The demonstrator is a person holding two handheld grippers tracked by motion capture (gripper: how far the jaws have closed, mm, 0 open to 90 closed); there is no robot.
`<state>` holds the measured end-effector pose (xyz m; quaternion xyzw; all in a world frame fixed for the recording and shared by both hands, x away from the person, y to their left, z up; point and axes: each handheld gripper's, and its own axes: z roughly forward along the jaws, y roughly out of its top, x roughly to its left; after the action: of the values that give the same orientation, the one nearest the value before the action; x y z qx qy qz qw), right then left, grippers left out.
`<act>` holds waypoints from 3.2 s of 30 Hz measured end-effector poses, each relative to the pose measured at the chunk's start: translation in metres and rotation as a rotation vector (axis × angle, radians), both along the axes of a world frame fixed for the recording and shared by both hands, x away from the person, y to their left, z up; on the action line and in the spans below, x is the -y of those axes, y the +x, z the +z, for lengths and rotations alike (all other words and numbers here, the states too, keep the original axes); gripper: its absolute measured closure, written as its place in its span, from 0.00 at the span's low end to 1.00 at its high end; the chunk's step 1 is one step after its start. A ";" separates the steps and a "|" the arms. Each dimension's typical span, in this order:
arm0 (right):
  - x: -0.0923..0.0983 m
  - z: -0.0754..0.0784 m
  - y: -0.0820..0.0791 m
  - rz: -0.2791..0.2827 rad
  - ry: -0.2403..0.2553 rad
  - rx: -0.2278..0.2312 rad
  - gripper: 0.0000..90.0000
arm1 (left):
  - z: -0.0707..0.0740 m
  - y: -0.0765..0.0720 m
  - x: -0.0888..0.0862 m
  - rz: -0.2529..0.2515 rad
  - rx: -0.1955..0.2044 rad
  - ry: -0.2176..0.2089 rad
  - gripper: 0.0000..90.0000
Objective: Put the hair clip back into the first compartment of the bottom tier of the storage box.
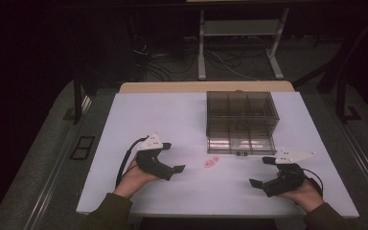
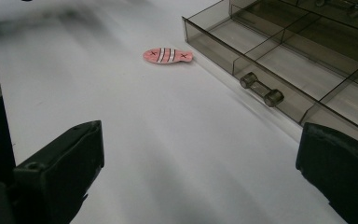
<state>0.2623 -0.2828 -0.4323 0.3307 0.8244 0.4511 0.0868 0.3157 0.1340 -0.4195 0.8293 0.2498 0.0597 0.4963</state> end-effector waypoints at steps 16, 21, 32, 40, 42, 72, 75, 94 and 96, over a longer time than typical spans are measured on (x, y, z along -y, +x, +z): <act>-0.001 -0.002 0.001 0.011 -0.009 0.004 0.00 | 0.001 0.006 0.014 -0.030 0.009 0.000 0.00; 0.000 -0.004 0.003 0.014 -0.010 0.003 0.00 | 0.001 0.008 0.015 -0.035 0.010 0.000 0.00; 0.000 -0.005 0.005 0.021 -0.009 -0.006 0.00 | 0.000 0.009 0.021 -0.046 0.005 0.009 0.00; -0.001 -0.006 0.005 0.024 -0.014 -0.012 0.00 | -0.001 0.010 0.028 -0.059 0.007 0.012 0.00; -0.001 -0.006 0.005 0.024 -0.012 -0.013 0.00 | -0.001 0.010 0.029 -0.063 0.004 0.018 0.00; -0.001 -0.006 0.005 0.013 -0.005 -0.012 0.00 | -0.001 0.020 0.054 -0.056 0.021 0.033 0.19; -0.001 -0.006 0.005 0.013 -0.004 -0.013 0.00 | -0.001 0.021 0.056 -0.058 0.023 0.036 0.22; 0.000 -0.005 0.005 0.013 -0.008 -0.014 0.00 | -0.001 0.024 0.074 -0.069 0.017 0.047 0.44; 0.000 -0.005 0.005 0.012 -0.009 -0.013 0.00 | -0.001 0.024 0.077 -0.081 0.021 0.060 0.48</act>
<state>0.2674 -0.2826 -0.4376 0.3284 0.8288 0.4459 0.0802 0.3400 0.0573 -0.4209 0.8526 0.2090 0.0556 0.4757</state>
